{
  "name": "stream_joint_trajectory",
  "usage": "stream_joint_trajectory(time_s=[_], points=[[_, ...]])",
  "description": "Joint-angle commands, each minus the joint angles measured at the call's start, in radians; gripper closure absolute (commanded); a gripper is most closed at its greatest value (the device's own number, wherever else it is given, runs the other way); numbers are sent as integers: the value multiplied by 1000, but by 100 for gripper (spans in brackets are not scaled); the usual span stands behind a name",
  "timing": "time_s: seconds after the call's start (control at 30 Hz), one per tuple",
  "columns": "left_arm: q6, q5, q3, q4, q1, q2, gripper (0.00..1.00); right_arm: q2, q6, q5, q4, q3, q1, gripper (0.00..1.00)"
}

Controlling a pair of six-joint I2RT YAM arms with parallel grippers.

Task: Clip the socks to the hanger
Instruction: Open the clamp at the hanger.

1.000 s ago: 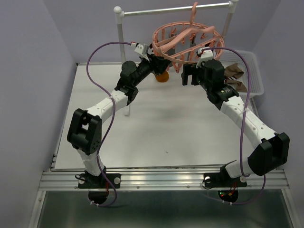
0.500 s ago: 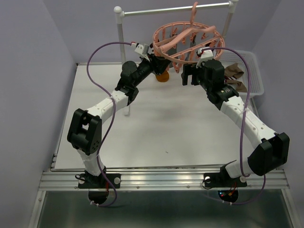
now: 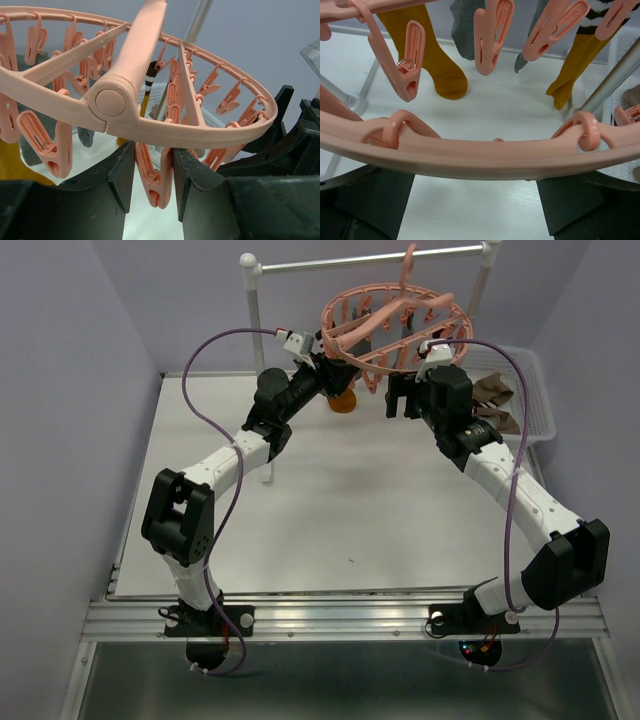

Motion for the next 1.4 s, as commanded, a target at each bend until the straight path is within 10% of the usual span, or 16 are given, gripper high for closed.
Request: stream_joint_trajectory(time_s=[0.0, 0.77, 1.37], points=[[31, 20, 42, 22, -5, -20, 73, -17, 10, 27, 7, 46, 6, 2], [14, 14, -7, 37, 10, -75, 22, -36, 17, 2, 4, 43, 6, 2], [-15, 42, 20, 40, 24, -66, 28, -25, 29, -22, -1, 57, 6, 2]])
